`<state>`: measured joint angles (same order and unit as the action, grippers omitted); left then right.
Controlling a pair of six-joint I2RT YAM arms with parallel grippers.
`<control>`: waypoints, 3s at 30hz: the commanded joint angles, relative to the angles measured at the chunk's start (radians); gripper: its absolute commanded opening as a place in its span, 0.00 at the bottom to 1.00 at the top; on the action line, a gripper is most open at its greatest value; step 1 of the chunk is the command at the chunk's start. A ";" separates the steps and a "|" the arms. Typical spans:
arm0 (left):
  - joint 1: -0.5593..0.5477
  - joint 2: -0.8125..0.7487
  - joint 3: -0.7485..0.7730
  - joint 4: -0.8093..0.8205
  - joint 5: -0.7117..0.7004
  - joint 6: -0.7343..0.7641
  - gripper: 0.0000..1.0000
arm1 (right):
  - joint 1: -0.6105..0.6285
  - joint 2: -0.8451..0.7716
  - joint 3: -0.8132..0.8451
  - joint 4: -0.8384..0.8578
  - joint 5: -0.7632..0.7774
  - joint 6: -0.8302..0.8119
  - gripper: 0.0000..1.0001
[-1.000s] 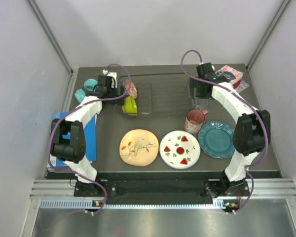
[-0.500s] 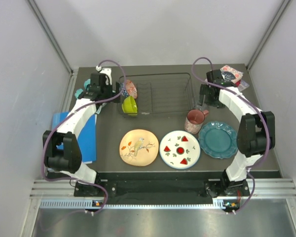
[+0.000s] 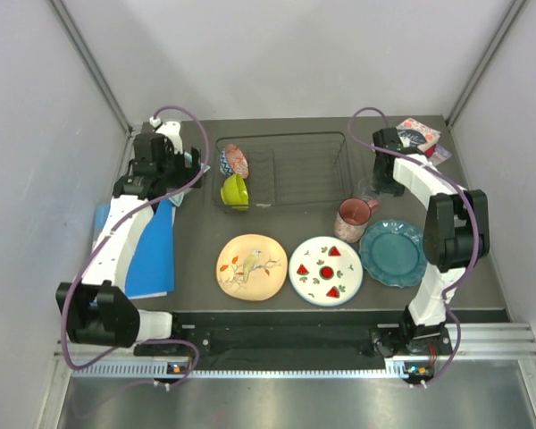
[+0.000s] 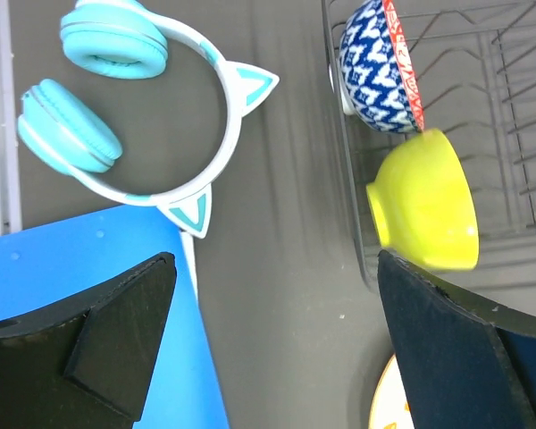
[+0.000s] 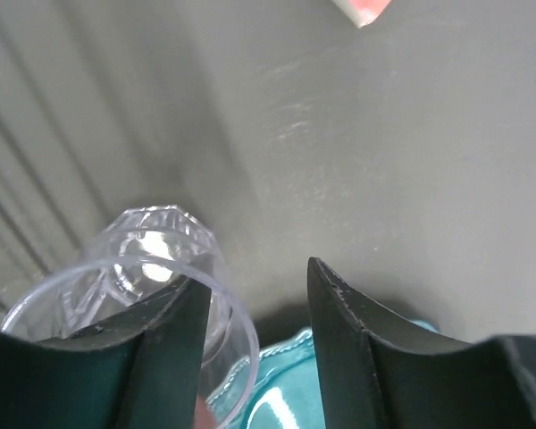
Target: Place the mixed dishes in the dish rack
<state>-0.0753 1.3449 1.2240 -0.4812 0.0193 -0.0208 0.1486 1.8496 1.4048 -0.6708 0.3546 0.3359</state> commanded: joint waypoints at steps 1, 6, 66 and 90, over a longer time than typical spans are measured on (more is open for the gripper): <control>0.003 -0.064 -0.049 -0.025 0.018 0.050 0.99 | -0.033 0.003 0.062 0.004 0.090 0.002 0.46; 0.003 -0.076 -0.073 -0.039 0.076 0.050 0.99 | -0.069 -0.018 0.069 -0.013 0.102 0.000 0.50; -0.030 -0.228 -0.285 -0.442 0.508 0.814 0.99 | 0.674 -0.087 -0.398 0.728 -0.706 -0.166 0.84; -0.073 -0.385 -0.580 -0.545 0.524 1.371 0.99 | 0.721 -0.076 -0.532 0.809 -0.674 -0.107 0.75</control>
<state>-0.1394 0.8734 0.6582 -1.1213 0.5442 1.2945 0.8486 1.7615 0.8948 0.1349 -0.3172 0.2111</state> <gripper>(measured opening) 0.991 0.758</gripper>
